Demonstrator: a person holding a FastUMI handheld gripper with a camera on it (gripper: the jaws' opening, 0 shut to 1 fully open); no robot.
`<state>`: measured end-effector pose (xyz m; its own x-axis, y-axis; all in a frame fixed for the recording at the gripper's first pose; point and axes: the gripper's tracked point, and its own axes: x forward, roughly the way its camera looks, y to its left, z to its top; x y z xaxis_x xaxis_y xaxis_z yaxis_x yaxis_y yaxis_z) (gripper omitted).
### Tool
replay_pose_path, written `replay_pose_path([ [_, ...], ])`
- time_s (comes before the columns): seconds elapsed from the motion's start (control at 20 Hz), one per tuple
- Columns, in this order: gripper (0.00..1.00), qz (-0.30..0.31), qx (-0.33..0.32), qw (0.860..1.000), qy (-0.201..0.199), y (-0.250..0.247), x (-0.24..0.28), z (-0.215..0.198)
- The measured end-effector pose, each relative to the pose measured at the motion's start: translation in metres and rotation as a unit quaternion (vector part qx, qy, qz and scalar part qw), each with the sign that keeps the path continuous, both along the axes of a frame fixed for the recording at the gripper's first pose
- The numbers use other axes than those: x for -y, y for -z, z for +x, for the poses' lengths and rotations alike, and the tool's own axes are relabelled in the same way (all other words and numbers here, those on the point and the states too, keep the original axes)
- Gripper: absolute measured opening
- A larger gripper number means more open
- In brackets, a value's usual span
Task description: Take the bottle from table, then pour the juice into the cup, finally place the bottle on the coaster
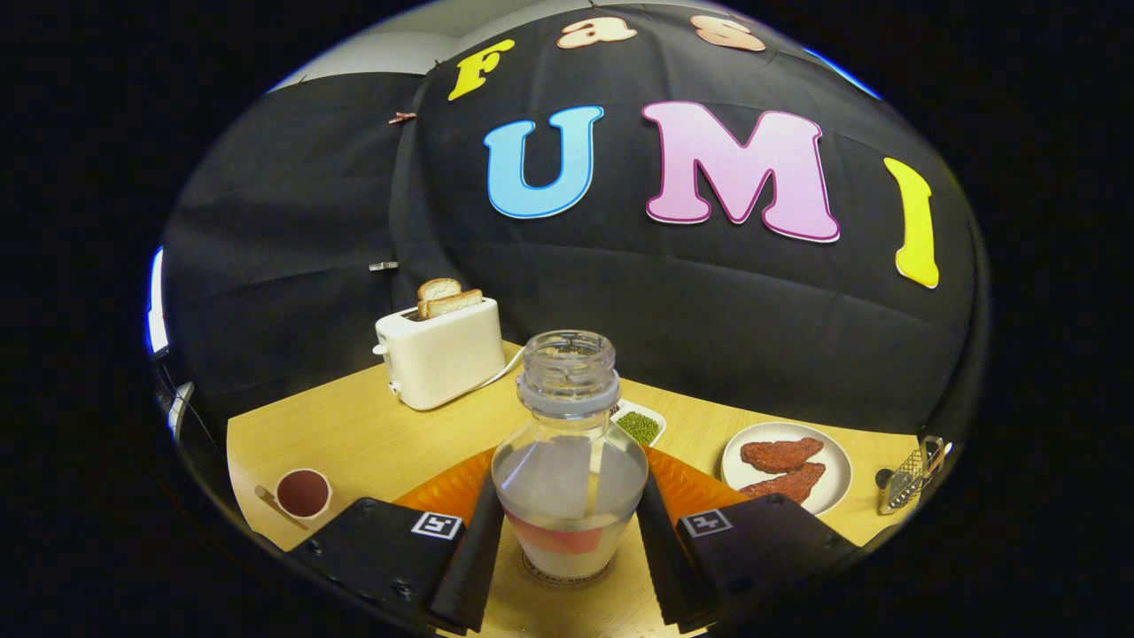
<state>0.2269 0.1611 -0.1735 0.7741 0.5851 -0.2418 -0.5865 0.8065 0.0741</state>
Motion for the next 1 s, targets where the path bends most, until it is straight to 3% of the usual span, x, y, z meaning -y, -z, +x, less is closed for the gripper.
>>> replay_pose_path([
  [0.35,0.75,0.015,-0.001,1.0,-0.001,0.026,-0.004,0.009],
  [1.0,0.78,-0.013,0.009,1.0,-0.01,0.046,-0.002,0.005],
])
